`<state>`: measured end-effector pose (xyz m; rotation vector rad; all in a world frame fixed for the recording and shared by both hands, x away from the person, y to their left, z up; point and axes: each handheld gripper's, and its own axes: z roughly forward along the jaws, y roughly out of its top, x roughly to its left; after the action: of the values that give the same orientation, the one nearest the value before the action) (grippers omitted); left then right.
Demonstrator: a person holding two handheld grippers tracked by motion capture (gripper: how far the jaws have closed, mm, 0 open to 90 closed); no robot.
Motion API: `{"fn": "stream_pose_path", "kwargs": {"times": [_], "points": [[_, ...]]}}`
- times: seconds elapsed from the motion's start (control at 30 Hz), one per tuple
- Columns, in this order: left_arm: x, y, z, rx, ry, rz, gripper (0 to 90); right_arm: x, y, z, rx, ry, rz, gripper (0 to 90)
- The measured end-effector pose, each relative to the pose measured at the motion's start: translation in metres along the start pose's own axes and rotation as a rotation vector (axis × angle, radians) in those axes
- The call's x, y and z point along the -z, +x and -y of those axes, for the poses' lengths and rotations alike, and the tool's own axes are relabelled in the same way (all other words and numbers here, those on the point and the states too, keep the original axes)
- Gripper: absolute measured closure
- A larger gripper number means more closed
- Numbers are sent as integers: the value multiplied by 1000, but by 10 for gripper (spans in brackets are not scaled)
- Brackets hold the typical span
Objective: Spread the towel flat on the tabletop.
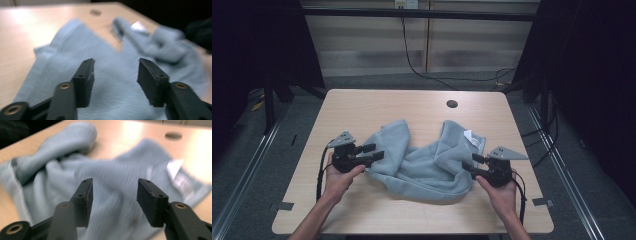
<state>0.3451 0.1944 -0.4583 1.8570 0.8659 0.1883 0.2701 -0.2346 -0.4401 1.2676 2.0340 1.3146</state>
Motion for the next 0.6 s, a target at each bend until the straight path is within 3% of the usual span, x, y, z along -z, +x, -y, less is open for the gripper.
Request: {"fn": "stream_pose_path", "kwargs": {"times": [0.07, 0.1, 0.13, 0.17, 0.2, 0.27, 0.3, 0.33, 0.37, 0.47, 0.53, 0.57, 0.6], "points": [[-16, 6, 4, 29, 36, -12, 409, -6, -4, -7, -6, -6, -3, 436], [-29, 11, 5, 46, 66, 5, 344, -21, -11, -20, -14, 1, -40, 413], [-29, 11, 5, 46, 66, 5, 298, -21, -11, -20, -14, 1, -40, 413], [-34, 12, 5, 52, 75, 22, 253, -38, -18, -27, -22, 7, -59, 397], [-39, 11, 5, 70, 74, 65, 210, -47, -20, -28, -29, 16, -81, 390], [-40, 9, 7, 45, 110, 54, 201, -65, -20, -24, -34, 72, -100, 367], [-40, 9, 7, 45, 110, 54, 211, -65, -20, -24, -34, 72, -100, 367], [-40, 8, 9, 29, 122, 46, 246, -78, -18, -14, -33, 126, -131, 361], [-39, 6, 13, -19, 155, -13, 355, -82, -16, -9, -26, 147, -131, 363], [-36, 9, 17, -22, 182, -27, 654, -84, -11, 1, -7, 180, -128, 380], [-31, 12, 19, -12, 190, -26, 764, -78, -7, 11, 15, 225, -92, 477], [-27, 13, 19, -16, 193, -27, 764, -78, -7, 11, 15, 225, -92, 477], [-24, 13, 20, -21, 194, -30, 795, -74, -6, 14, 23, 236, -88, 548]]}}
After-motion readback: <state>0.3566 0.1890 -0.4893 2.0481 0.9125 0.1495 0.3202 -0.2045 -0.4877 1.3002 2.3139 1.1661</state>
